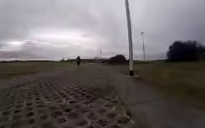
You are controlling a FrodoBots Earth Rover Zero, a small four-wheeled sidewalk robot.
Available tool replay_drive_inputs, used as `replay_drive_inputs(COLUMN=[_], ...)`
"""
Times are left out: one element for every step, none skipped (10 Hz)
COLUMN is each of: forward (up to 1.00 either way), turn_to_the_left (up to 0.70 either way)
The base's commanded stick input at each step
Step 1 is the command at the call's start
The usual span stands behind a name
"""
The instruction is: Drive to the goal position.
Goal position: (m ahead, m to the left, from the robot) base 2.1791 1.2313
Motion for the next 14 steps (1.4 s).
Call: replay_drive_inputs(forward=[0.85, 0.85, 0.85, 0.85, 0.85, 0.85, 0.85, 0.85, 0.85, 0.85, 0.85, 0.85, 0.85, 0.85], turn_to_the_left=[-0.1, -0.07, -0.04, -0.01, 0.0, 0.0, 0.0, 0.0, 0.0, 0.34, 0.34, 0.34, -0.09, -0.17])
